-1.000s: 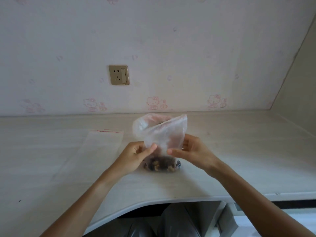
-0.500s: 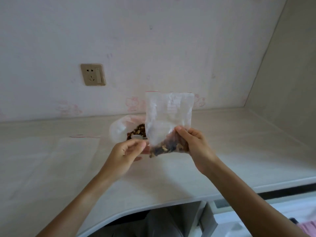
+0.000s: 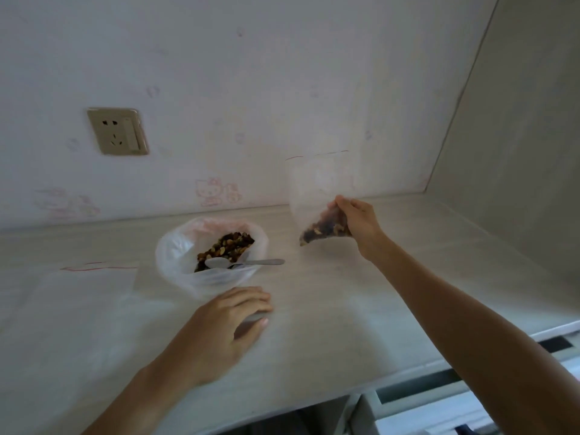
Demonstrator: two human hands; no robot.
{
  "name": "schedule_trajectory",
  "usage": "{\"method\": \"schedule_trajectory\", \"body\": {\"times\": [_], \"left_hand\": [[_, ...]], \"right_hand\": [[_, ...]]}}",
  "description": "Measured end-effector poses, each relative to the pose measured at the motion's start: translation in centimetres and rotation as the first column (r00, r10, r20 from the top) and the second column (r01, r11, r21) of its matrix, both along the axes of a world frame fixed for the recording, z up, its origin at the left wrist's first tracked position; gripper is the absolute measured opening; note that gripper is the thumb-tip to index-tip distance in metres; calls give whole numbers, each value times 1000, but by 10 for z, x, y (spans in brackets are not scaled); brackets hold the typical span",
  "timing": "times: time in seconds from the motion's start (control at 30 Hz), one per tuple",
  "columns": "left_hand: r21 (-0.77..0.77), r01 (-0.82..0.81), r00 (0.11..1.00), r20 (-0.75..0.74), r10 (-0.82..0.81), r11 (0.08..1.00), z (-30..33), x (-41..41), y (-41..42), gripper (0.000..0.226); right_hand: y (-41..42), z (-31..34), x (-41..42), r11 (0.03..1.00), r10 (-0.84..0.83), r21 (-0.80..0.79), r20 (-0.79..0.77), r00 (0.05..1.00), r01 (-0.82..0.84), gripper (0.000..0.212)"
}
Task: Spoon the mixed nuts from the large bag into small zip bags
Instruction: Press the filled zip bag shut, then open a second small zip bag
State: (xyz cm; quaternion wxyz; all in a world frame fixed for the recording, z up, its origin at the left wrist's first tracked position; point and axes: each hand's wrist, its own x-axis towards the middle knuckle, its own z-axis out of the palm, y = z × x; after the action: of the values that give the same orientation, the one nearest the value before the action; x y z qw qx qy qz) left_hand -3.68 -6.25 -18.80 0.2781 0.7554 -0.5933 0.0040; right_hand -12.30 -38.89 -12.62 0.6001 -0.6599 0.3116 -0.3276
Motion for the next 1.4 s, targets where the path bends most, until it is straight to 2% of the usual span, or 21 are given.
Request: {"method": "schedule_trajectory", "body": {"times": [0.17, 0.37, 0.43, 0.5, 0.6, 0.67, 0.8, 0.9, 1.03, 1.1, 1.2, 1.27, 1.33, 1.4], "left_hand": [[12, 5, 1000, -7, -5, 1000, -2, 2, -1, 33], [-2, 4, 1000, -1, -4, 1000, -1, 2, -2, 32], [-2, 8, 1000, -11, -8, 1000, 0, 2, -2, 32], [-10, 16, 1000, -17, -16, 1000, 0, 1, -1, 32], [-33, 22, 1000, -13, -23, 999, 2, -1, 1, 30], [-73, 17, 999, -31, -19, 997, 7, -4, 3, 27], [-174, 12, 997, -76, -25, 985, 20, -10, 13, 20], [-288, -88, 991, -122, 54, 954, 32, -6, 32, 19], [-419, -301, 952, -179, 247, 857, 42, 21, 72, 26], [-412, -439, 899, -188, 396, 799, 43, 44, 97, 26], [-267, -638, 765, -116, 633, 723, 42, 78, 133, 23], [-138, -728, 680, -21, 733, 672, 38, 92, 151, 32], [-12, -772, 634, 55, 772, 635, 28, 99, 160, 42], [40, -792, 610, 61, 790, 609, 19, 102, 163, 38]], "right_hand": [[-19, -14, 16, 1000, 0, 2, -91, 996, 0, 33], [-30, -3, 22, 993, -78, -103, -228, 970, 56, 39], [-31, 2, 19, 979, -126, -188, -284, 950, 74, 42], [-28, 7, 12, 941, -196, -327, -317, 928, 87, 37], [-11, 15, -7, 872, -279, -465, -219, 935, 152, 21], [13, 20, -19, 861, -207, -498, -153, 966, 106, 14], [81, 17, -37, 866, 85, -488, -76, 993, -112, 14], [133, 10, -44, 760, 303, -575, -99, 948, -303, 13], [185, -4, -41, 487, 515, -635, -346, 784, -600, 13], [198, -14, -33, 363, 496, -637, -485, 720, -680, 14], [205, -31, -21, 208, 415, -739, -526, 742, -640, 18], [205, -41, -17, 219, 431, -776, -466, 772, -591, 12], [202, -48, -15, 234, 429, -796, -431, 794, -559, 8], [201, -54, -13, 225, 425, -809, -420, 802, -543, 9]]}}
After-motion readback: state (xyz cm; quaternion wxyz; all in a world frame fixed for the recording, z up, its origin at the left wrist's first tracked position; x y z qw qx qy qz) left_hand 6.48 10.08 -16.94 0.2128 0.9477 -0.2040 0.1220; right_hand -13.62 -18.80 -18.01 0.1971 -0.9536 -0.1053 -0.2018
